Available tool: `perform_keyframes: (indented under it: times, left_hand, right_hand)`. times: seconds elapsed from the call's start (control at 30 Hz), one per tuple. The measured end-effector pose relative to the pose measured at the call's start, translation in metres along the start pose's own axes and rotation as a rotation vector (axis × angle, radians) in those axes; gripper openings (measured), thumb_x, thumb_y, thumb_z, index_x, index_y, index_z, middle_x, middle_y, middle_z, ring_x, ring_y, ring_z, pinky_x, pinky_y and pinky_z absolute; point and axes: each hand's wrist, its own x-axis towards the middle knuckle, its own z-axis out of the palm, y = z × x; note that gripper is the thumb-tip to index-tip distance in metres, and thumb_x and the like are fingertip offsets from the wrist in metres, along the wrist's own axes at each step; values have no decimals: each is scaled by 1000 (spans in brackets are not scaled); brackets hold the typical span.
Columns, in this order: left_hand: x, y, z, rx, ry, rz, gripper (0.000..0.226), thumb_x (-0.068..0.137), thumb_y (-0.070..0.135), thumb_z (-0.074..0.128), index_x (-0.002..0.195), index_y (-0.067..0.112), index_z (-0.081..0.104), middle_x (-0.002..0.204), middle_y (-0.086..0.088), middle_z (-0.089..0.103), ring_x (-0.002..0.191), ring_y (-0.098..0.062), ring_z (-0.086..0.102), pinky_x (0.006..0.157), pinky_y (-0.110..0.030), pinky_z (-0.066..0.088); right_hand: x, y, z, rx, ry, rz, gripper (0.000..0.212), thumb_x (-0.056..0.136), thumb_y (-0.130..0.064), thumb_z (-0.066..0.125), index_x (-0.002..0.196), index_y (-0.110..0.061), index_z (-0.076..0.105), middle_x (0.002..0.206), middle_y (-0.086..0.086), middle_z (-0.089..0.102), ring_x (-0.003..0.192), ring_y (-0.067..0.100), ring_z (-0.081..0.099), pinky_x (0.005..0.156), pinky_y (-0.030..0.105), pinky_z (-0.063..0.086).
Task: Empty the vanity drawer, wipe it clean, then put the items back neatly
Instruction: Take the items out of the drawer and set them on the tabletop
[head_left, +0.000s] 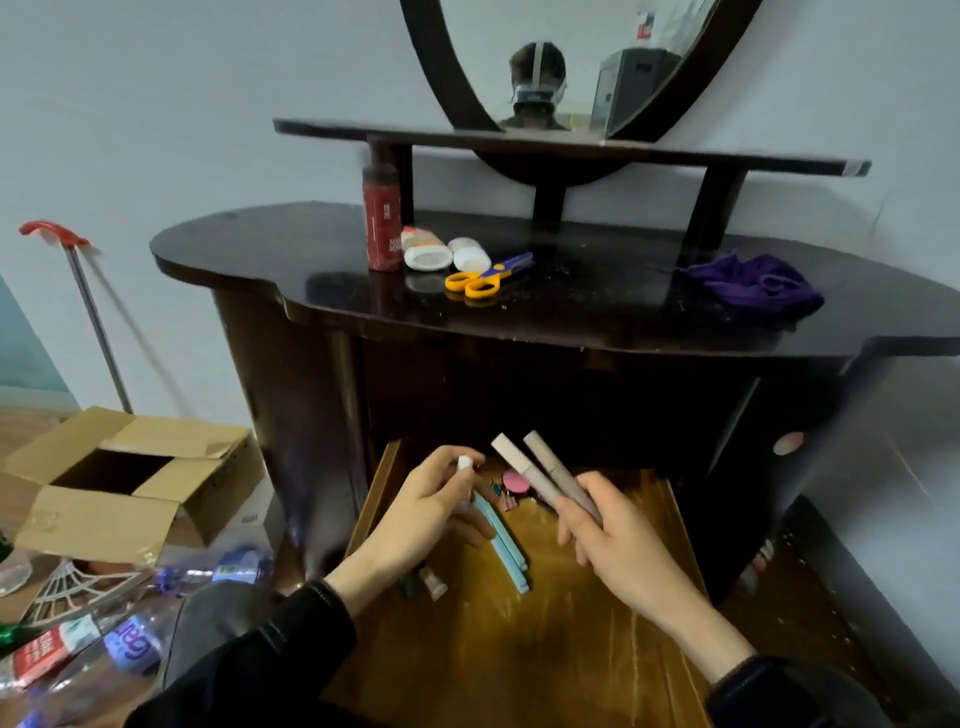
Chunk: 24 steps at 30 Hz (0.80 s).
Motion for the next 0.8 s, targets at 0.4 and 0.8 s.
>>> perform_keyframes:
  times: [0.4, 0.8]
  left_hand:
    - [97, 157, -23, 491, 284, 456, 15, 107, 34, 38, 96, 30, 48, 79, -3, 64, 63, -17, 57, 65, -43, 51]
    - [176, 153, -38, 1177, 487, 355, 14, 104, 24, 34, 110, 12, 41, 73, 1, 56, 60, -21, 55, 51, -33, 38]
  right_hand:
    - [104, -118, -88, 144, 280, -80, 18, 106, -29, 50, 102, -13, 58, 70, 5, 63, 47, 16, 50, 40, 21, 37]
    - [211, -101, -102, -204, 392, 232, 29, 102, -32, 45, 91, -9, 61, 64, 1, 66, 49, 13, 56, 50, 27, 42]
